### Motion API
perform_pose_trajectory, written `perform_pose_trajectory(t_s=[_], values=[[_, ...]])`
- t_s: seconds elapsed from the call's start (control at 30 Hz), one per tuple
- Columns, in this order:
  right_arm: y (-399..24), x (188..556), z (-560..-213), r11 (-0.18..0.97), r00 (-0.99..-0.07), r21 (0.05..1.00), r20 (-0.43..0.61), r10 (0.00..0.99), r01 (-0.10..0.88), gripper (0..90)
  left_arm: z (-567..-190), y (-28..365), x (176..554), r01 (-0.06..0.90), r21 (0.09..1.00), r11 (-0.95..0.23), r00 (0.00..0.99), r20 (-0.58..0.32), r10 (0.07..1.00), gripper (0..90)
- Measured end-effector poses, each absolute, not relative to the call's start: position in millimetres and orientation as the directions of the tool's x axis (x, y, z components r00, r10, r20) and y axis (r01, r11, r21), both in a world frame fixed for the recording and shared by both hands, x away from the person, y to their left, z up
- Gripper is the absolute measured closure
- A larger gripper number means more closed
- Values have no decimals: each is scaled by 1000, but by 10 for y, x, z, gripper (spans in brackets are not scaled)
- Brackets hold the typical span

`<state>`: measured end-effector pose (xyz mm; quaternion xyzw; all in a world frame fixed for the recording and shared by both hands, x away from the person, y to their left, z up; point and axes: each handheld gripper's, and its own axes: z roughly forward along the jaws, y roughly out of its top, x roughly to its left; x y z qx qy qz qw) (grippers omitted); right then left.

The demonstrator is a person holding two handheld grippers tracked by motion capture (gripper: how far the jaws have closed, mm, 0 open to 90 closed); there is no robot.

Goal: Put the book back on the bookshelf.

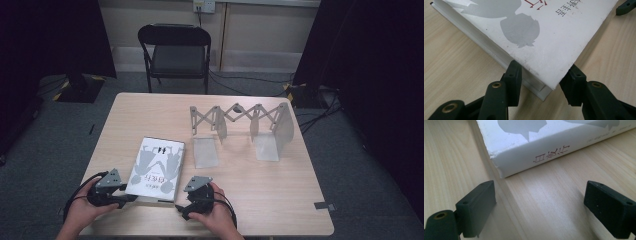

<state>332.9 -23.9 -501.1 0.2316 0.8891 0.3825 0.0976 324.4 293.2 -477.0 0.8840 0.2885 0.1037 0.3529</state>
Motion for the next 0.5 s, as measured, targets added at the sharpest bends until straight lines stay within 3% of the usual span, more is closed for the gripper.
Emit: perform_pose_trajectory(t_s=[0.5], values=[[-125, 3307, -5006, 611, -895, 731, -2, 447, 303, 131, -4717, 2949, 3237, 432, 695, -575, 814, -25, 581, 571]])
